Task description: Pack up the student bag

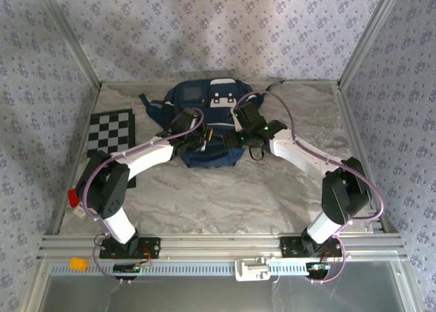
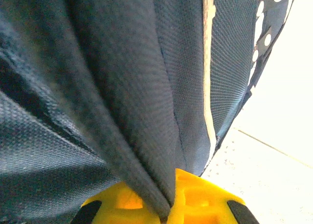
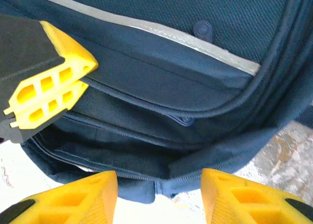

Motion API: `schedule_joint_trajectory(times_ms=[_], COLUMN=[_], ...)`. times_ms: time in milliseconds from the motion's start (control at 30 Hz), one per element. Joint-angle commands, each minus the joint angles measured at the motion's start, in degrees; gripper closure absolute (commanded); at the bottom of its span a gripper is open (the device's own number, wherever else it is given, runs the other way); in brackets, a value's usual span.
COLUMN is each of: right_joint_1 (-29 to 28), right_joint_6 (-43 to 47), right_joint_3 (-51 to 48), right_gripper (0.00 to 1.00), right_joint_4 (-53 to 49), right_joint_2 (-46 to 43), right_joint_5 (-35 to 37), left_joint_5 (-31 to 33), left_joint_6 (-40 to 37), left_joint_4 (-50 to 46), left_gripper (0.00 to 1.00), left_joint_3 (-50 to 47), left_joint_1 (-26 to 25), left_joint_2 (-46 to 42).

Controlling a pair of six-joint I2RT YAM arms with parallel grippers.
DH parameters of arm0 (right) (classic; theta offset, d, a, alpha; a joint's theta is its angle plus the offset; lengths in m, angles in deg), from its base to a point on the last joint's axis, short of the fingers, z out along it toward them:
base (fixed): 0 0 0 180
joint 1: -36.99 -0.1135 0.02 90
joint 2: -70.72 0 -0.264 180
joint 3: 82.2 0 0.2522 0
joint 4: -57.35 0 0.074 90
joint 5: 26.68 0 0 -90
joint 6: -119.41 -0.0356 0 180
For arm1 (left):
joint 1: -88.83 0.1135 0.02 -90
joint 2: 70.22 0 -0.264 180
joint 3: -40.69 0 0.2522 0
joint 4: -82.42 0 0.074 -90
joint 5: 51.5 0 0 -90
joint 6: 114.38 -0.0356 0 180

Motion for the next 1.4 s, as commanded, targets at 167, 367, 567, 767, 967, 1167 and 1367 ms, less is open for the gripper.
schedule_joint_trajectory(times_ms=[167,367,567,767,967,1167,1367], right_joint_1=[-2.2,-1.4,-1.6,-1.5,-1.6,-0.1,2.0], right_joint_6=[2.8,3.6,4.4,5.1,7.1,8.6,9.9], right_joint_3=[3.0,4.0,5.8,7.2,2.5,-0.7,-4.4], right_gripper=[0.54,0.50,0.43,0.40,0.34,0.31,0.30], right_joint_4=[-2.6,-2.9,0.7,3.9,9.8,11.1,15.7], right_joint_2=[4.8,7.7,9.9,12.0,8.3,5.6,2.6], right_joint_5=[2.9,6.6,7.7,3.2,-1.7,-1.5,-4.2], left_joint_5=[-1.1,-1.9,-2.1,-2.4,-2.8,-3.0,-2.9], left_joint_6=[2.4,2.4,1.8,0.9,0.3,-0.5,-1.3], left_joint_4=[2.4,2.7,2.4,2.0,1.9,1.6,0.7], left_gripper=[1.00,1.00,1.00,1.00,1.00,1.00,1.00], left_joint_3=[0.5,0.4,0.7,1.3,1.4,1.3,0.7], left_joint_1=[0.8,0.8,0.9,0.9,0.9,1.1,1.1], left_joint_2=[-4.2,-4.4,-4.9,-4.8,-4.6,-4.7,-5.1])
